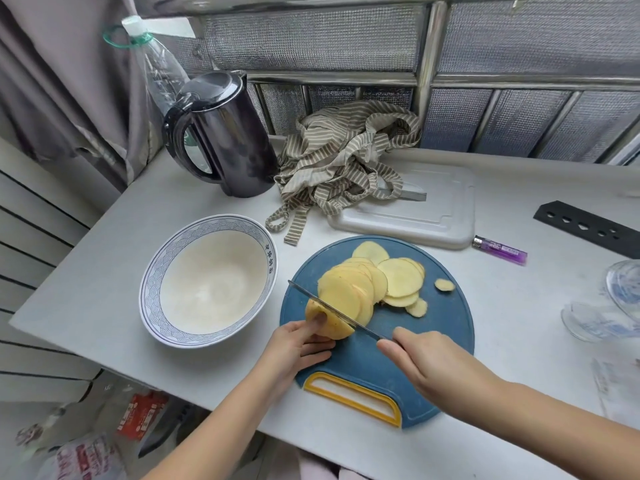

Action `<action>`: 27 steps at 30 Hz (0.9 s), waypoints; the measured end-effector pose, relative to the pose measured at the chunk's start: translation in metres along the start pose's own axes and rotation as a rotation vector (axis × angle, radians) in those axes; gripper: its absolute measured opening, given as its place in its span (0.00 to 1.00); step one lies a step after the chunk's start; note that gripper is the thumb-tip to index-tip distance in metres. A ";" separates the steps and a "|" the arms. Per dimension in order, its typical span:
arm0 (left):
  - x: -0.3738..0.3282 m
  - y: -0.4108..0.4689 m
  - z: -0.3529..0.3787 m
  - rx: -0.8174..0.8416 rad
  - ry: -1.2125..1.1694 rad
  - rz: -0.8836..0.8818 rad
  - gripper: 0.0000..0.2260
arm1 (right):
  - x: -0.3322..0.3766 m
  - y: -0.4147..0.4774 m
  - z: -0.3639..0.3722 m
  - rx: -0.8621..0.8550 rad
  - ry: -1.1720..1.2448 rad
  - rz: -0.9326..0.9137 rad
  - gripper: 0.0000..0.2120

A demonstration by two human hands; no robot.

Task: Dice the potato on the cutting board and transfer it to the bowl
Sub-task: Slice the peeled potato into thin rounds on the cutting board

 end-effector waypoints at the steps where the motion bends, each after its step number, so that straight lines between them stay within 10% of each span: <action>1: 0.000 0.001 0.000 0.004 0.000 -0.002 0.29 | 0.000 -0.001 0.000 -0.003 -0.012 -0.005 0.20; 19: -0.002 0.005 0.003 0.043 0.061 -0.007 0.28 | 0.005 -0.012 0.014 -0.054 -0.216 -0.075 0.37; 27: -0.005 0.004 0.007 0.062 0.078 -0.019 0.22 | 0.007 -0.013 0.014 0.004 -0.177 -0.043 0.27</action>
Point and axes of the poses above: each hand's wrist, its own y-axis towards the middle knuckle, its own z-axis out of the palm, x = y × z, the point moved 10 cm from there along y, towards the middle knuckle, and after that the axes turned 8 degrees about -x, right-handed, at the moved point
